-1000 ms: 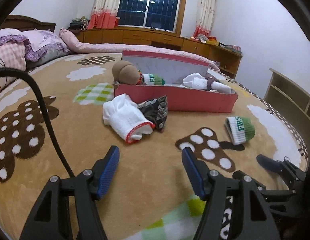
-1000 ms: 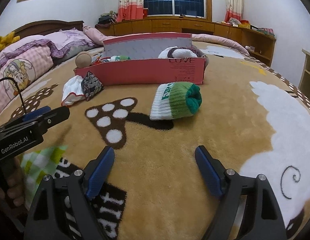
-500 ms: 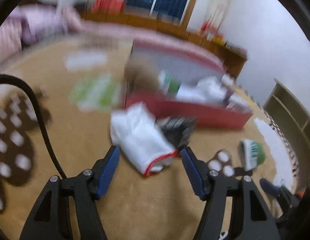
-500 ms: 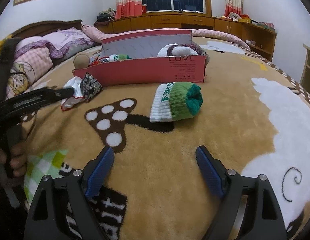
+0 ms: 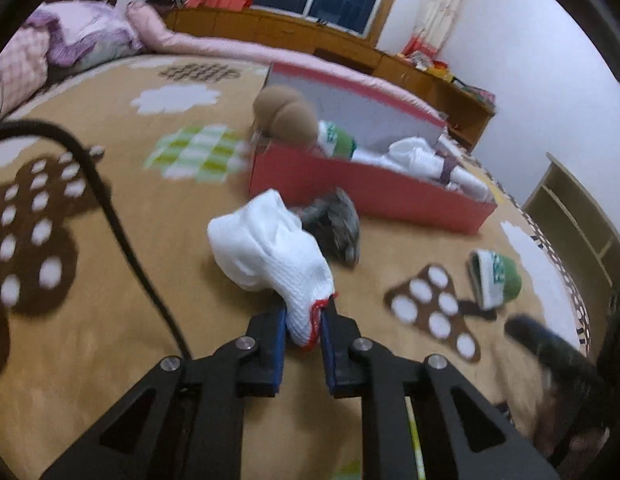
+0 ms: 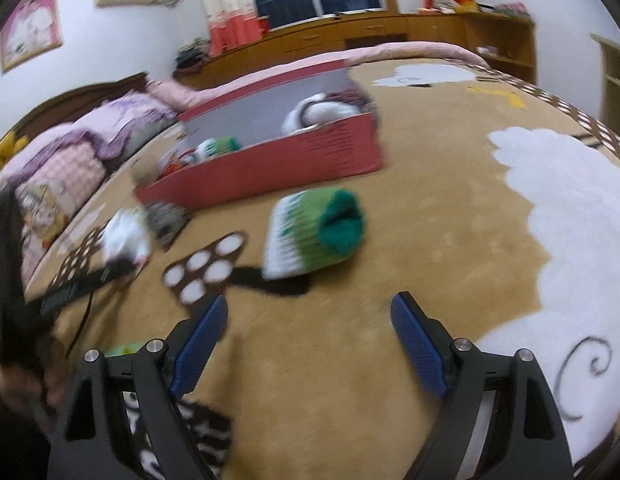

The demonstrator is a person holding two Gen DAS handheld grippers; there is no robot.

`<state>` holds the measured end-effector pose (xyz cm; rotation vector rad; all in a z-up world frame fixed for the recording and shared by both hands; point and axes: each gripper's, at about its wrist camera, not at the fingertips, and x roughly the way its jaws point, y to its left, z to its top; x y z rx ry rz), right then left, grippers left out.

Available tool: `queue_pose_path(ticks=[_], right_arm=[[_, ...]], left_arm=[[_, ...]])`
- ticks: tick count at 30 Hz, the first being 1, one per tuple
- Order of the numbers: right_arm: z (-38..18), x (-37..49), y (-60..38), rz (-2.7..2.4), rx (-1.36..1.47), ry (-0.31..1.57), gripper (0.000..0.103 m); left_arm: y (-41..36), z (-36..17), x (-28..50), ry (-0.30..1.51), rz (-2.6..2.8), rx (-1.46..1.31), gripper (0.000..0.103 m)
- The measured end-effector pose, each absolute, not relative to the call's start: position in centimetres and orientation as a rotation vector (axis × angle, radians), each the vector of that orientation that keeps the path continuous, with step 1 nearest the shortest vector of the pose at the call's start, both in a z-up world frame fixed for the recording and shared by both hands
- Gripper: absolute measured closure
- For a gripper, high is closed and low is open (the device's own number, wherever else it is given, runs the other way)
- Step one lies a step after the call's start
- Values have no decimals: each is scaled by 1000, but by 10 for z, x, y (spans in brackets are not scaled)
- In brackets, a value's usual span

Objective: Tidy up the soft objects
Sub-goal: 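Grasp the red-trimmed white sock with the left tool while the right tool grasps the green-and-white sock, then carry the white sock with the left tool while the right tool carries the green sock over the box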

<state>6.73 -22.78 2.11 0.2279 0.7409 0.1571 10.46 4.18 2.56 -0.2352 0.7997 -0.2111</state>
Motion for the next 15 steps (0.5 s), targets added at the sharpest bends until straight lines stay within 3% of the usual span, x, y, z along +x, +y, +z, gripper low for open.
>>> queue_pose_path(ticks=[7, 9, 10, 11, 15], right_arm=[[26, 99, -242, 108, 173, 807, 17], [28, 110, -239, 117, 132, 812, 31], [30, 115, -237, 132, 112, 803, 56], [30, 118, -235, 170, 108, 796, 67], [23, 119, -235, 229, 124, 807, 78]], left_arm=[[30, 20, 102, 766, -168, -177, 87], [32, 19, 104, 770, -175, -194, 87], [33, 19, 104, 772, -177, -200, 87], [33, 19, 104, 772, -177, -201, 87], [31, 19, 105, 771, -174, -189, 87]])
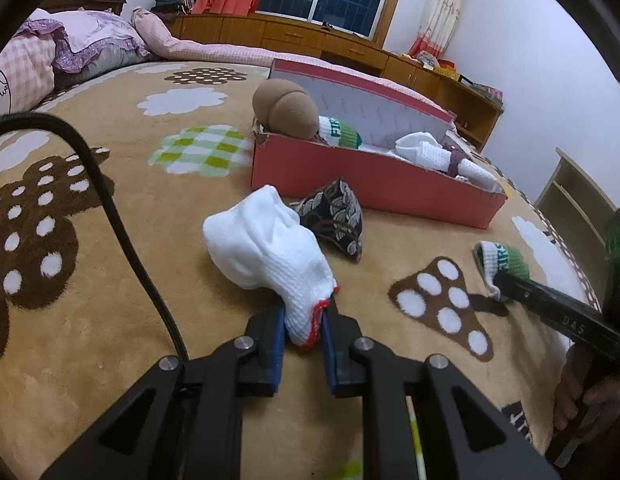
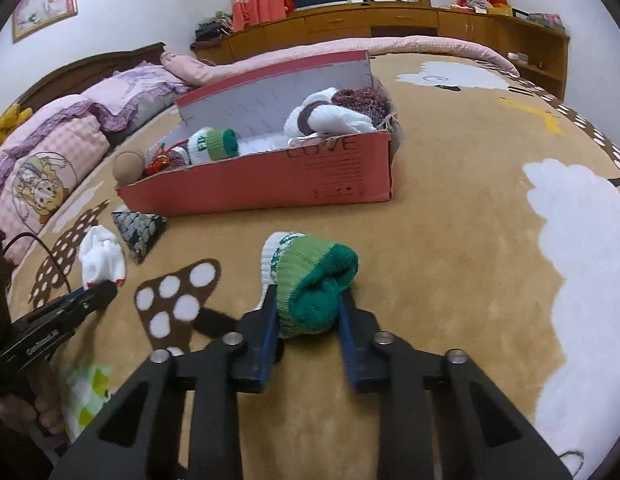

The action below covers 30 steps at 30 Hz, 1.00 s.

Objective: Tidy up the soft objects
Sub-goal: 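Carry the white sock with the left tool while the right tool carries the green sock over the box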

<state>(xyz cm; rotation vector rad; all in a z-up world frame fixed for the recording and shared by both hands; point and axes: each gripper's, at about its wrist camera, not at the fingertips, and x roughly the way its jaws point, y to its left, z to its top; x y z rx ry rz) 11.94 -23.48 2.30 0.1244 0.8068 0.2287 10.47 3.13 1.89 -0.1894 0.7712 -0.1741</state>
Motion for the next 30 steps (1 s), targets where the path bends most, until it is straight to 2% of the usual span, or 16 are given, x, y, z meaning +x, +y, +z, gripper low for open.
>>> queue_pose_path(ticks=[10, 17, 30], right_arm=[[21, 88, -219, 266, 51, 756, 79], [22, 89, -227, 279, 109, 751, 79], [64, 102, -233, 355, 146, 624, 79]], left_arm=[[29, 19, 104, 770, -165, -170, 87], [27, 27, 108, 781, -186, -153, 87], [31, 90, 130, 560, -236, -72, 87]])
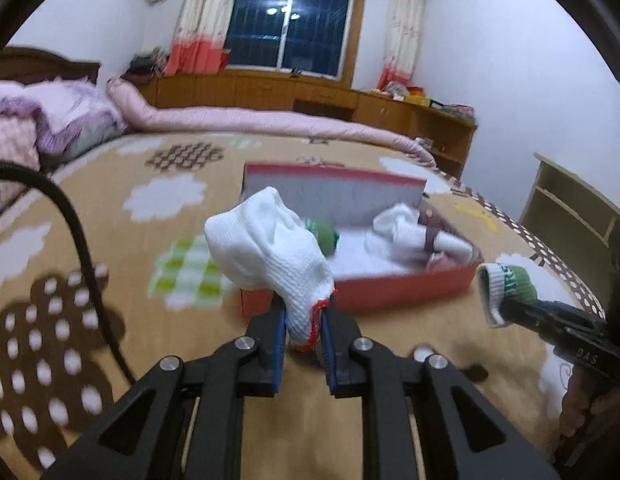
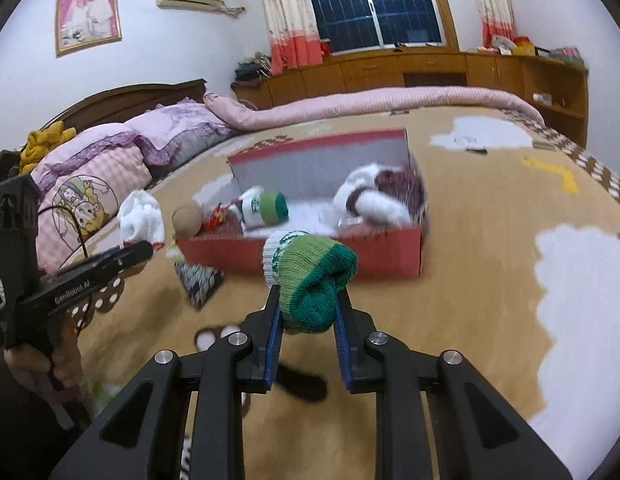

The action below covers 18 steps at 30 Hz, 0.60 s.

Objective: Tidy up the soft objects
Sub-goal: 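Carry the white sock with the left tool while the right tool carries the green sock over the box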

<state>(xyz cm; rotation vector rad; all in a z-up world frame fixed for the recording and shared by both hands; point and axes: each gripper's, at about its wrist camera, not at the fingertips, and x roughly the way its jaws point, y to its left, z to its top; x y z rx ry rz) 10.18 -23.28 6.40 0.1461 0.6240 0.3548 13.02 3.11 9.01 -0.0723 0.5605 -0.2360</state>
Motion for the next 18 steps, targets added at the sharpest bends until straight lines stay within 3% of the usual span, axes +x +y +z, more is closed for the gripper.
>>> queue_pose_path(ticks=[9, 18], right_arm=[[81, 157, -251, 331, 87, 567, 79], [91, 231, -235, 324, -103, 515, 78]], left_arm=[[7, 102, 204, 565, -276, 76, 87], [-30, 82, 292, 778, -413, 211, 87]])
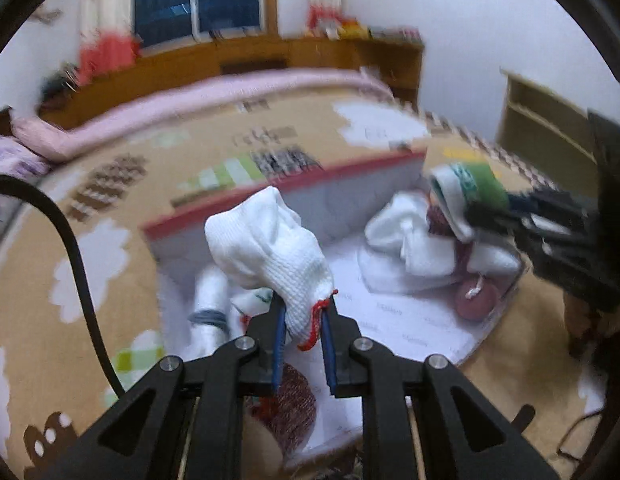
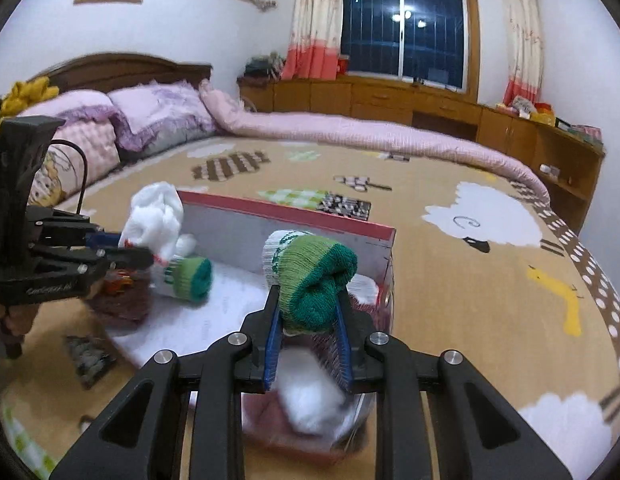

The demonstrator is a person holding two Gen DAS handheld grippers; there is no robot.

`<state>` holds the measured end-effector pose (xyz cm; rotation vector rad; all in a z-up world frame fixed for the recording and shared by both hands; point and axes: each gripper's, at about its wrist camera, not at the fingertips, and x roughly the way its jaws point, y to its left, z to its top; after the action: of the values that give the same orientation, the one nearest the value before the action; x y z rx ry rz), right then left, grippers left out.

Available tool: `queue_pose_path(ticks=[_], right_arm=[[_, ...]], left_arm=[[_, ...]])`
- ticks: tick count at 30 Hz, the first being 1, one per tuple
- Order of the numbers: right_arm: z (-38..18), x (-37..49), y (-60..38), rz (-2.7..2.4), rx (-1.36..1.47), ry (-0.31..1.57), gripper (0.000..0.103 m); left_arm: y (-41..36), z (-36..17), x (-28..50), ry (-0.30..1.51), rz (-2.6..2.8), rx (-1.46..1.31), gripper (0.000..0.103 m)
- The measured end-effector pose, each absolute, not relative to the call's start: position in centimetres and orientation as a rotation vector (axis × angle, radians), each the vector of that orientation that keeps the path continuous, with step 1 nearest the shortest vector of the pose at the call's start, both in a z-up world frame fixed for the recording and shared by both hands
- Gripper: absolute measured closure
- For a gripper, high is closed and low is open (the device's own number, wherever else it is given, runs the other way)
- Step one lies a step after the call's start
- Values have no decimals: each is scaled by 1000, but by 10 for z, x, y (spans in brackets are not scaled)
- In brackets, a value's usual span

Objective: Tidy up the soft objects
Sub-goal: 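Carry the white sock with the left tool while the right tool carries the green sock over the box, then open the left tool to drop the white sock while the right tool drops the green sock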

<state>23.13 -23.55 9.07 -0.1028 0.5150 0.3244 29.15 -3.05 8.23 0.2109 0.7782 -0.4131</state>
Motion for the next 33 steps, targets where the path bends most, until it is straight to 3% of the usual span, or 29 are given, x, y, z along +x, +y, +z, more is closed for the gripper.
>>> queue_pose_path(ticks=[7, 13, 20, 23, 26, 29, 33], right_arm=[[56, 296, -239, 279, -119, 710, 68], [52, 305, -238, 265, -111, 699, 65], [56, 301, -236, 232, -91, 700, 62], [60, 297, -232, 207, -113, 690, 46], [67, 291, -233, 201, -105, 671, 42], [76, 286, -237, 178, -101, 643, 32], [81, 283, -242, 167, -71, 635, 29]], left_arm=[[-24, 41, 330, 844, -218, 225, 84], [-31, 42, 331, 777, -178, 253, 77], [-17, 48, 330, 817, -212, 164, 73], [-19, 50, 329, 847, -211, 147, 69], [-16, 57, 326, 875, -185, 95, 67], [-10, 68, 323, 892, -143, 51, 56], [0, 78, 319, 886, -131, -11, 46]])
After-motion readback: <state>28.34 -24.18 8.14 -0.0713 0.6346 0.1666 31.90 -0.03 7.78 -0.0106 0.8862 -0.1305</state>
